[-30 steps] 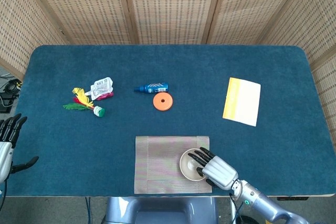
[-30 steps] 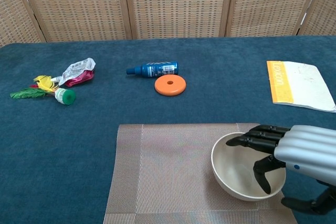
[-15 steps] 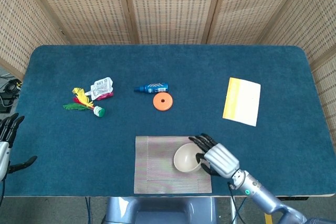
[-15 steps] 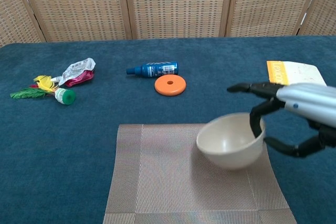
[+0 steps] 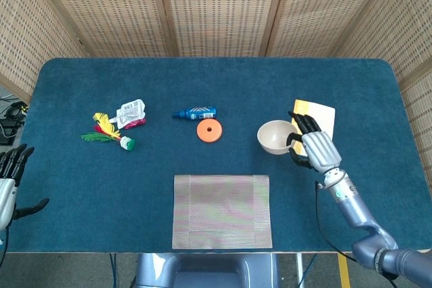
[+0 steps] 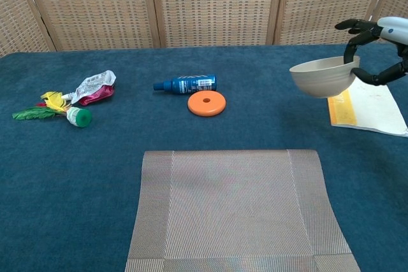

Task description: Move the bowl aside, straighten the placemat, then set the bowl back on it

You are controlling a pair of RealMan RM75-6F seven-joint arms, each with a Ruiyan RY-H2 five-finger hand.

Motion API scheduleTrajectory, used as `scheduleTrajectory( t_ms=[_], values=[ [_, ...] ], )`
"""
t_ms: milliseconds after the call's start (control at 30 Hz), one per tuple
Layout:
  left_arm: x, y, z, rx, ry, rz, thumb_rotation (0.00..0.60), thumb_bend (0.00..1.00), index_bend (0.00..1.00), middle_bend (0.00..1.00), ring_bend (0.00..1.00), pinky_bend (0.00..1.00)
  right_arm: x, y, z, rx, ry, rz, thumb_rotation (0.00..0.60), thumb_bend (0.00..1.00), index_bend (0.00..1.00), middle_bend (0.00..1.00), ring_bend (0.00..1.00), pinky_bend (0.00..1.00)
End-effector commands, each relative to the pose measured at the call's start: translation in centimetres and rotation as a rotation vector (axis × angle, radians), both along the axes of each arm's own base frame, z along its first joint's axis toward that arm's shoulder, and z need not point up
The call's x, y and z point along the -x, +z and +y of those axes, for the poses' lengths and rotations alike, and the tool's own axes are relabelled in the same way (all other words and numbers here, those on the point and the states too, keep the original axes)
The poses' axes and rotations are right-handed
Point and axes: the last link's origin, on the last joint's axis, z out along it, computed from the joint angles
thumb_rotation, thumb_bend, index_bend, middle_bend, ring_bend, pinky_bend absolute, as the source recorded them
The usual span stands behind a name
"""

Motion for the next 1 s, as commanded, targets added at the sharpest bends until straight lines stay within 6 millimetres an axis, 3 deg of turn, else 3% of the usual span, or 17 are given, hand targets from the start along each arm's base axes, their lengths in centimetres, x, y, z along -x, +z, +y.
scheduleTrajectory(
  t_ms=[33, 267, 333, 367, 400, 467, 533, 733, 1000],
  values=[
    [0.1, -0.4, 0.6, 0.012, 0.004, 0.005, 0.600, 0.07, 0.00, 0.00, 0.00, 0.00, 1.9, -0.4, -3.3, 0.035, -0.117, 0.026, 0.600, 0.67, 0.72, 0.00, 0.00, 0.00],
    [0.3, -0.6, 1.2, 0.009, 0.029, 0.015, 0.600, 0.07, 0.00, 0.00, 0.00, 0.00, 4.6, -1.2, -4.5, 0.029, -0.202, 0.049, 0.600, 0.67, 0.72, 0.00, 0.00, 0.00],
    [0.4, -0.7, 1.3, 0.010, 0.038, 0.019, 0.600, 0.07, 0.00, 0.00, 0.00, 0.00, 5.1, -1.3, -4.4, 0.013, -0.203, 0.060, 0.600, 0.63, 0.67, 0.00, 0.00, 0.00],
    [0.4, -0.7, 1.4, 0.011, 0.039, 0.020, 0.600, 0.07, 0.00, 0.00, 0.00, 0.00, 5.2, -1.4, -4.3, 0.003, -0.201, 0.060, 0.600, 0.57, 0.61, 0.00, 0.00, 0.00],
    [0.4, -0.8, 1.4, 0.012, 0.040, 0.022, 0.600, 0.07, 0.00, 0.00, 0.00, 0.00, 5.3, -1.3, -4.1, -0.015, -0.199, 0.063, 0.600, 0.46, 0.49, 0.00, 0.00, 0.00],
    [0.3, -0.9, 1.4, 0.016, 0.040, 0.026, 0.600, 0.07, 0.00, 0.00, 0.00, 0.00, 5.6, -1.0, -3.8, -0.033, -0.185, 0.093, 0.600, 0.16, 0.17, 0.00, 0.00, 0.00],
    [0.2, -1.0, 1.3, 0.018, 0.039, 0.029, 0.600, 0.07, 0.00, 0.00, 0.00, 0.00, 5.3, 0.0, -3.0, -0.019, -0.136, 0.108, 0.600, 0.02, 0.02, 0.00, 0.00, 0.00],
    [0.0, -1.0, 1.4, 0.019, 0.013, 0.024, 0.600, 0.07, 0.00, 0.00, 0.00, 0.00, 4.8, 4.4, 1.0, 0.139, 0.026, 0.189, 0.600, 0.00, 0.00, 0.00, 0.00, 0.00],
    [-2.2, -2.7, 1.8, 0.091, -0.240, 0.008, 0.600, 0.07, 0.00, 0.00, 0.00, 0.00, 5.6, 6.8, 6.4, 0.223, 0.040, 0.195, 0.600, 0.00, 0.00, 0.00, 0.00, 0.00]
  ],
)
